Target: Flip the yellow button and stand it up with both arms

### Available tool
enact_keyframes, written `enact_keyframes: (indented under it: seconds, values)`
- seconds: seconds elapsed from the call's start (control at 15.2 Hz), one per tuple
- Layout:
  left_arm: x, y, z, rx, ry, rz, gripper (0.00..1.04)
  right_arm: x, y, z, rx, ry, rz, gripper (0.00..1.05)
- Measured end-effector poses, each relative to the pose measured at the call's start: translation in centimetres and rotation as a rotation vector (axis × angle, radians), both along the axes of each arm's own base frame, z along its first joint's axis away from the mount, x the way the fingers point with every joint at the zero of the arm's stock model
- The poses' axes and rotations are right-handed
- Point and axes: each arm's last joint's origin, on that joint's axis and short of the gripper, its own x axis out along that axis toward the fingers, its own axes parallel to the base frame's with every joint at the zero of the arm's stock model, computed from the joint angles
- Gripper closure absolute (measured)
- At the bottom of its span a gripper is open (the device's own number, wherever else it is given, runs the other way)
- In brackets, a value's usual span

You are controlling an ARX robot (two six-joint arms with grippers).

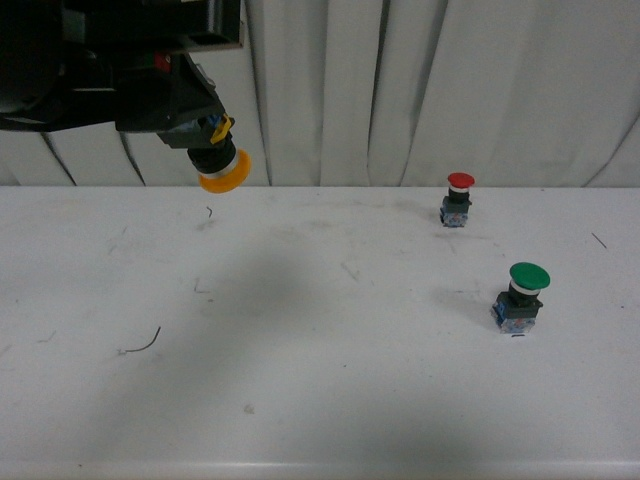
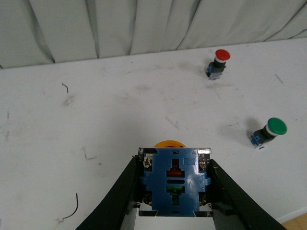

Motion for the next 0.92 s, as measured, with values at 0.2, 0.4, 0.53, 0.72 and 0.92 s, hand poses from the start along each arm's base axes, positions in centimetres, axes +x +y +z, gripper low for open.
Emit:
enact_keyframes:
  seconds: [0.2, 0.4, 0.53, 0.72, 0.92]
  values:
    - [-0.8, 0.2, 2.2, -0.206, -0.104, -0.097, 0.70, 0.0, 0.0, 0.0, 0.000, 0.000, 0.000, 0.06]
    - [-1.4, 0.3, 3.1, -0.546, -0.114, -0.285, 0.70, 0.0, 0.0, 0.0, 0.000, 0.000, 0.000, 0.06]
    - [-1.4, 0.3, 2.3, -0.761, -0.084, -0.403, 0.70, 0.0, 0.0, 0.0, 0.000, 0.000, 0.000, 0.06]
    - [-1.2, 0.3, 0.3, -0.991, -0.027, -0.439, 0.70, 0.0, 0.0, 0.0, 0.000, 0.000, 0.000, 0.06]
    - [-0.6, -0.6, -1.4, -1.129, 0.036, -0.437, 0.70, 0.0, 0.0, 0.0, 0.000, 0.000, 0.000, 0.06]
